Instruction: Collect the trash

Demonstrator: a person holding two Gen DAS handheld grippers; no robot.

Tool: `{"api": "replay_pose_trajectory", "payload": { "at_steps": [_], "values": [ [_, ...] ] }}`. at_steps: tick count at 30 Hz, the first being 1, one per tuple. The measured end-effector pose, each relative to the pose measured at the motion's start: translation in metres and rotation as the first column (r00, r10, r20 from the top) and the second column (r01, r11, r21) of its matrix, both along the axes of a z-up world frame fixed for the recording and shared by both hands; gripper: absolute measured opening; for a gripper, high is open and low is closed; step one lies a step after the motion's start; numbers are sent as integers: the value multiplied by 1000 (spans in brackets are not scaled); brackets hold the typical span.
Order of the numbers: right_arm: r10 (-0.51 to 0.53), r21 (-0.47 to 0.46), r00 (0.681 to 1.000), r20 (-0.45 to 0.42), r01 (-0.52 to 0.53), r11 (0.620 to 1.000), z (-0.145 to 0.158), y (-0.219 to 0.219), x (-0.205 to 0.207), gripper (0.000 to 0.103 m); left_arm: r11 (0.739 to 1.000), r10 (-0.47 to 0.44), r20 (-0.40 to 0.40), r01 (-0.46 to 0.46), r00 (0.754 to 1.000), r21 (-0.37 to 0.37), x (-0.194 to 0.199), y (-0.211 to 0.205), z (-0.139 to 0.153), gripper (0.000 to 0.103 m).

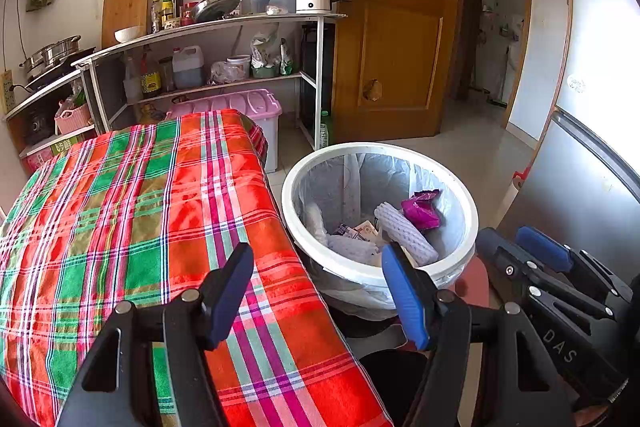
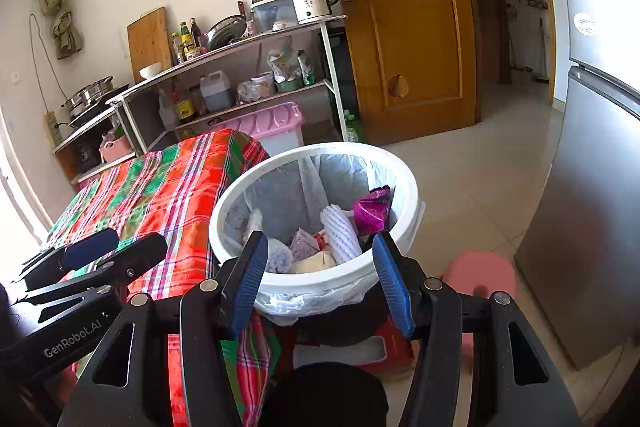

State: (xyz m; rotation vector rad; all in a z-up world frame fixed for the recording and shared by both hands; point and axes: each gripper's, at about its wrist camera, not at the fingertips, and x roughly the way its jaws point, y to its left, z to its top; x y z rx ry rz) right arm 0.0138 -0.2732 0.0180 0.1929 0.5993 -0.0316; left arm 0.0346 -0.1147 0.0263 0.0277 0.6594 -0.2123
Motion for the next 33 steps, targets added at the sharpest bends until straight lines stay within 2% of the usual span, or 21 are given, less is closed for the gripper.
{"api": "replay_pose_trajectory", "payload": {
  "at_steps": [33],
  "values": [
    [-4, 9, 1000, -3, 4, 1000, 3, -1, -3, 56, 1000, -1, 3, 1, 1000, 4, -1, -1, 0, 69]
  ]
}}
